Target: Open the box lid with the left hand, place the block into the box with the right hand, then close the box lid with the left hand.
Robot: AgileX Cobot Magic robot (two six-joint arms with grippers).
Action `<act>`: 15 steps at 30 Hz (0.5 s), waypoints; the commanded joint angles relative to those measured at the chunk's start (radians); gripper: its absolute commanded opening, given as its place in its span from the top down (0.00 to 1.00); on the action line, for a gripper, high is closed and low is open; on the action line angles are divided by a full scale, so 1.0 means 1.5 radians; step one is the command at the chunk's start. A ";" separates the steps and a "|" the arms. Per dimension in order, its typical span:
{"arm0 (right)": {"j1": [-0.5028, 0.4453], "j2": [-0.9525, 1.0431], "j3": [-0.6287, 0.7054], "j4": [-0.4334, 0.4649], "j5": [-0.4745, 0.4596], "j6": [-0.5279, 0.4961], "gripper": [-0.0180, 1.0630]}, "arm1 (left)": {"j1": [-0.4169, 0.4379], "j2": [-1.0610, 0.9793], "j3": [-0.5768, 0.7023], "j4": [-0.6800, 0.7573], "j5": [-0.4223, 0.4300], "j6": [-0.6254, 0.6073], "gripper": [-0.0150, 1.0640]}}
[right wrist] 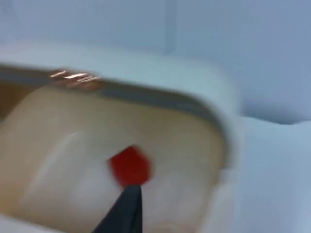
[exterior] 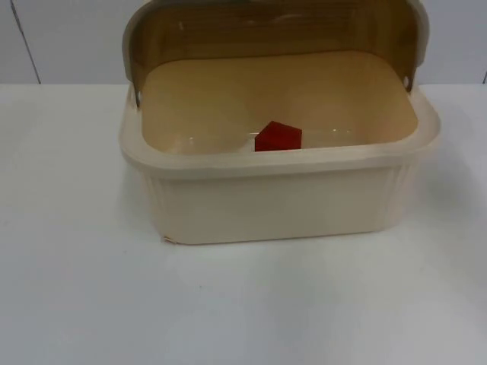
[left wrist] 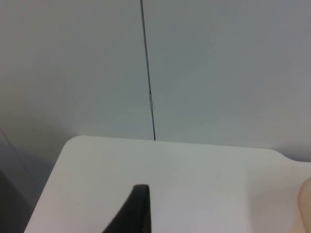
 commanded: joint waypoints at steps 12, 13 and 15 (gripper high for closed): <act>-0.276 -0.201 0.003 -0.003 0.105 -0.066 0.02 | 0.003 -0.001 0.001 -0.003 0.074 -0.019 0.01; -0.290 -0.219 0.003 -0.003 0.109 -0.066 0.02 | 0.003 -0.001 0.001 -0.003 0.074 -0.019 0.01; -0.296 -0.234 0.003 -0.003 0.114 -0.066 0.02 | 0.003 -0.001 0.001 -0.005 0.073 -0.020 0.01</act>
